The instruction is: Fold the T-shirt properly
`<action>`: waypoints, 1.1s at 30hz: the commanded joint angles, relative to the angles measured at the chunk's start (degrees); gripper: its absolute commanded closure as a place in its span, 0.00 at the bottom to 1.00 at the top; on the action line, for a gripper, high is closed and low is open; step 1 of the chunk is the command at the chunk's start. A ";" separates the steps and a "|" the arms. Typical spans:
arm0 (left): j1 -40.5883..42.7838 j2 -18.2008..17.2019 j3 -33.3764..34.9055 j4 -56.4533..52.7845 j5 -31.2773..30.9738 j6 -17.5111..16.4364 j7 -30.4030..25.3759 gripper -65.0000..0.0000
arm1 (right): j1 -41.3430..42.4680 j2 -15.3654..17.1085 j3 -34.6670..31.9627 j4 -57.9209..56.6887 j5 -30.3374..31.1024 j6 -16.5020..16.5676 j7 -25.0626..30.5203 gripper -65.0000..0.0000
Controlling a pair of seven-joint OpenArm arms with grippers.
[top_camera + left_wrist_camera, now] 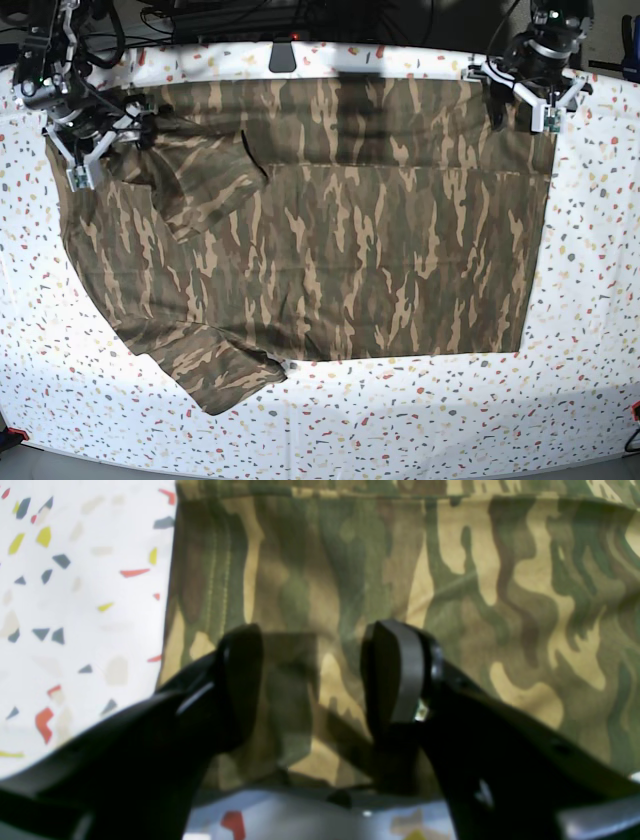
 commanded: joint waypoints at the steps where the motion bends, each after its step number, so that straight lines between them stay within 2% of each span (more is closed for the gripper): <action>1: -0.17 -0.22 0.11 -0.57 1.55 0.24 5.11 0.48 | 1.90 0.94 -0.17 1.03 0.72 0.72 1.31 0.39; 3: -0.44 -0.22 0.11 -0.57 1.53 0.24 5.25 0.48 | 4.15 0.94 -1.22 0.79 -0.83 0.57 0.39 0.39; 4: -0.44 -0.20 0.11 -0.57 1.53 0.24 5.27 0.48 | 5.42 0.94 -1.79 0.28 -2.73 -1.11 -0.79 0.39; 6: -0.37 -0.22 0.11 -0.57 1.55 0.24 5.29 0.48 | 7.80 0.94 -2.45 -1.14 -8.17 -9.73 -2.60 0.39; 7: -0.26 -0.22 0.11 -0.57 1.55 0.24 5.27 0.48 | 8.70 0.94 -2.45 -1.49 -9.90 -12.39 -2.21 0.39; 8: -0.28 -0.22 0.11 -0.57 1.55 0.24 5.27 0.48 | 9.51 0.96 -2.38 -1.46 -10.34 -12.72 -1.18 0.39; 9: -0.31 -0.22 0.11 -0.57 1.53 0.24 5.22 0.48 | 10.38 0.94 -2.40 -1.40 -10.01 -11.63 0.42 0.39; 12: -0.44 -0.22 0.11 -0.57 1.53 0.24 5.25 0.48 | 13.22 0.94 -2.73 -1.42 -3.56 1.79 2.27 0.39; 13: -0.44 -0.20 0.11 -0.57 1.53 0.24 5.22 0.48 | 14.08 0.94 -3.30 -1.42 -1.95 4.04 1.66 0.39; 19: -0.44 -0.20 0.11 -0.57 1.53 0.24 5.05 0.48 | 18.08 0.94 -8.74 -3.78 -1.88 4.72 0.52 0.40; 24: -0.42 -0.20 0.11 -0.57 1.53 0.24 5.07 0.48 | 22.91 0.96 -13.14 -14.49 -8.48 4.66 1.68 0.40; 28: -0.44 -0.20 0.11 -0.57 1.53 0.24 5.07 0.48 | 26.95 0.96 -13.29 -21.22 -5.55 4.72 0.72 0.40; 30: -0.42 -0.20 0.11 -0.57 1.53 0.24 5.09 0.48 | 27.67 0.96 -13.29 -22.01 -3.28 6.14 -1.11 0.45; 33: -0.44 -0.20 0.11 -0.57 1.53 0.24 5.09 0.48 | 27.63 0.96 -13.29 -21.99 -0.70 8.17 -3.28 0.63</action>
